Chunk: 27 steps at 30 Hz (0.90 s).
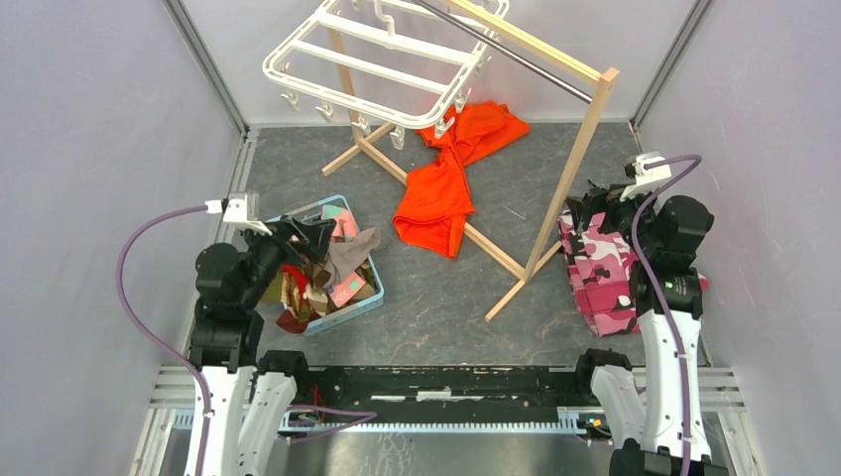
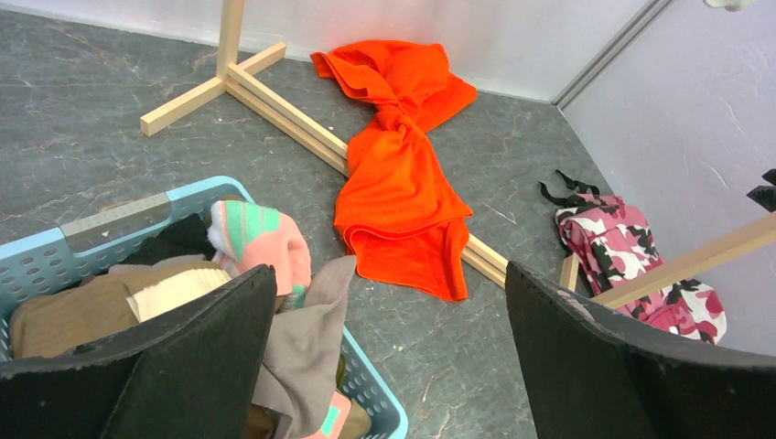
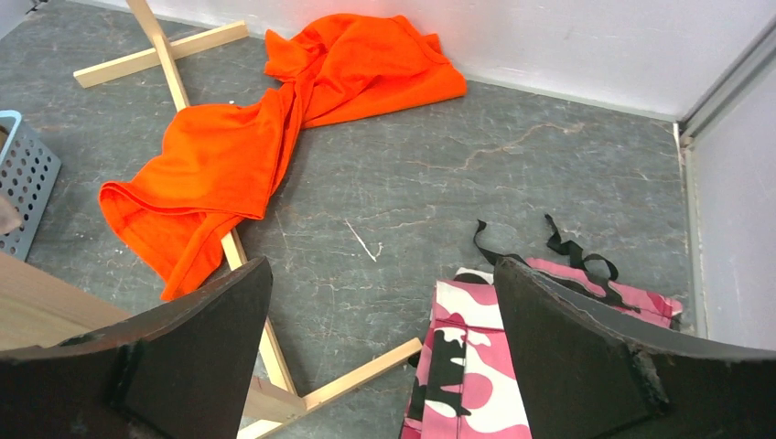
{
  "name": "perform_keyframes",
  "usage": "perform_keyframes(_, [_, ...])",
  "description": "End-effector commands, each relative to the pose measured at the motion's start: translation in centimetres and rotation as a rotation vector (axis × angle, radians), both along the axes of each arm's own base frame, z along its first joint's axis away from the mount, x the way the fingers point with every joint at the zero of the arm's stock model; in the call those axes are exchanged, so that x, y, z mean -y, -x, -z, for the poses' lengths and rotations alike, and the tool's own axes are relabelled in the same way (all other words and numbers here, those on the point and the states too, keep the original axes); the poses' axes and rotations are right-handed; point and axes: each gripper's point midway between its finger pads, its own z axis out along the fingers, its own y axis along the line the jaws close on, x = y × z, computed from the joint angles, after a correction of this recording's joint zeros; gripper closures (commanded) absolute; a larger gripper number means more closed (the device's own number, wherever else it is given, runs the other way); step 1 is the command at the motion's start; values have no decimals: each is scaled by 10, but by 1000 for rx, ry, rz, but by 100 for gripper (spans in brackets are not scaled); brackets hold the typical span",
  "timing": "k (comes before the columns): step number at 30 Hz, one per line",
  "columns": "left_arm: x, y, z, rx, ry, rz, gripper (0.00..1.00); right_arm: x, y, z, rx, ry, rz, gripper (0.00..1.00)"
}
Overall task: Clip the socks to the hanger
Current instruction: Move the clothesline to the corner of the board.
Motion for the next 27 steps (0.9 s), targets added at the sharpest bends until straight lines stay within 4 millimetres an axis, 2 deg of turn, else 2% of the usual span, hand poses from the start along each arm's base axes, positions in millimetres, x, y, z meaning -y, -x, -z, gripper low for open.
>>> perform_keyframes(1, [2, 7, 18, -53, 44, -11, 0, 14, 4, 0, -2, 40, 87, 2])
perform_keyframes(4, [5, 7, 30, -73, 65, -3, 0, 18, 4, 1, 4, 82, 92, 2])
perform_keyframes(10, [14, 6, 53, -117, 84, 41, 0, 8, 13, 8, 25, 245, -30, 2])
perform_keyframes(12, [16, 5, 55, -118, 70, 60, 0, 14, 15, 13, 17, 320, -29, 2])
perform_keyframes(15, [18, 1, 54, -104, 38, 78, 0, 34, 19, 22, -47, 402, 48, 2])
perform_keyframes(17, [18, -1, 50, -77, 17, 88, 0, 47, 24, 35, -109, 451, 88, 2])
perform_keyframes(19, [18, -4, 52, -65, 4, 91, 0, 51, 28, 49, -152, 474, 92, 2])
perform_keyframes(22, [18, -4, 55, -60, -2, 90, 0, 42, 39, 70, -208, 476, 29, 2])
perform_keyframes(25, [18, 2, 58, -37, -10, 93, 0, 20, 58, 95, -222, 478, -116, 2])
perform_keyframes(27, [18, 8, 56, 0, -9, 93, 0, 7, 69, 96, -183, 491, -197, 2])
